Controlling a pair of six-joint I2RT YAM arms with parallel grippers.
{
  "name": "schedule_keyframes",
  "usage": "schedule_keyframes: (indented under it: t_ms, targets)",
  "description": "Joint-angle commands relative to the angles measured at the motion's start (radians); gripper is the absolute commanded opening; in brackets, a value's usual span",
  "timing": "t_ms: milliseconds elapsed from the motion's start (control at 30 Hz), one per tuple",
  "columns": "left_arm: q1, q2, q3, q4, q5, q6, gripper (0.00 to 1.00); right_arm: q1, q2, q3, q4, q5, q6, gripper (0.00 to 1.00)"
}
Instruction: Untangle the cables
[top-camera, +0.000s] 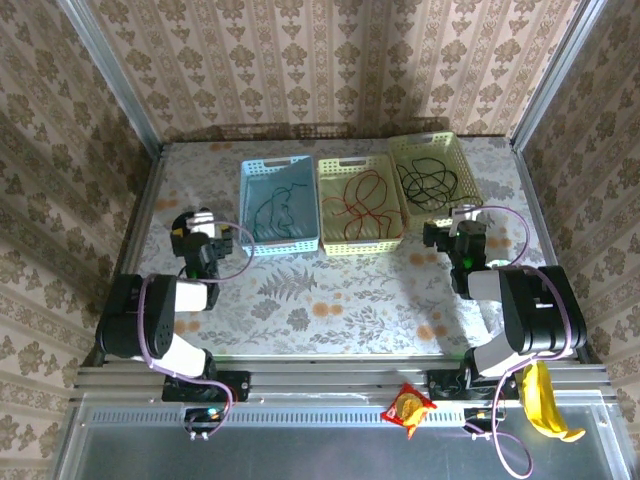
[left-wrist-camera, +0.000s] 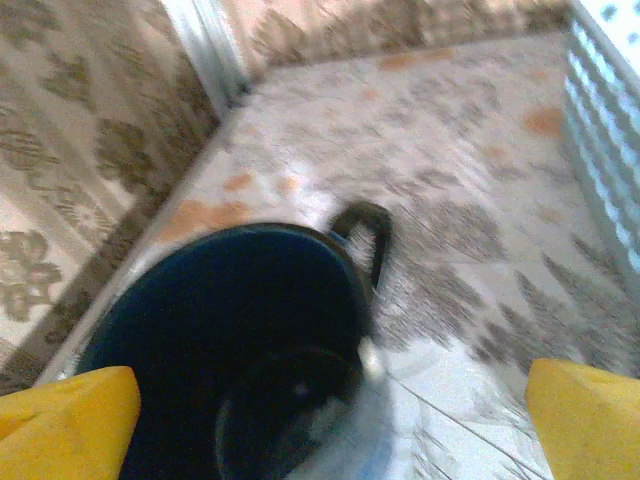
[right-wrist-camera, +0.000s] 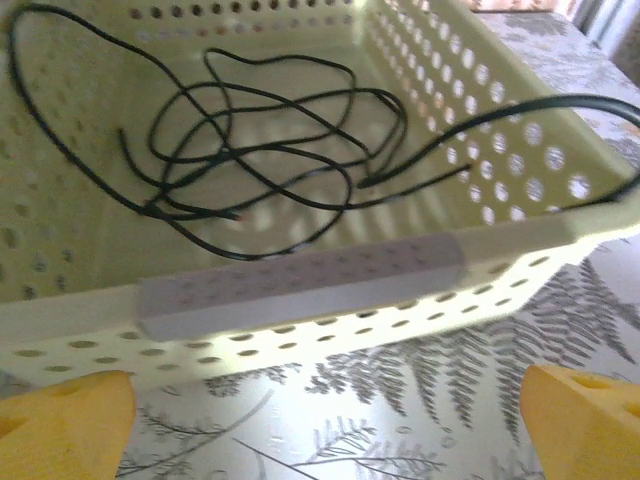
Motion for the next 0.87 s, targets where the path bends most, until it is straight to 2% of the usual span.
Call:
schedule_keyframes:
  t_ms: [0,67,100,167,833]
  targets:
    - [0.053,-0.002,-0.013,0.016,0.127,-0.080,1.00,0.012,0.004,-0.007,0.070,-0.049,0.008,1.00]
    - [0.042,0.039,0.020,0.040,0.135,-0.034,1.00,0.011,0.002,-0.006,0.067,-0.050,0.008,1.00]
    - [0.038,0.014,0.043,-0.062,0.131,-0.053,1.00,0.011,0.003,-0.006,0.067,-0.052,0.008,1.00]
    - [0.035,0.034,0.033,0.014,0.124,-0.033,1.00,0.011,0.003,-0.007,0.068,-0.051,0.007,1.00]
    - [0.034,0.028,0.035,-0.007,0.116,-0.039,1.00,-0.002,0.004,-0.005,0.064,-0.081,0.013,1.00]
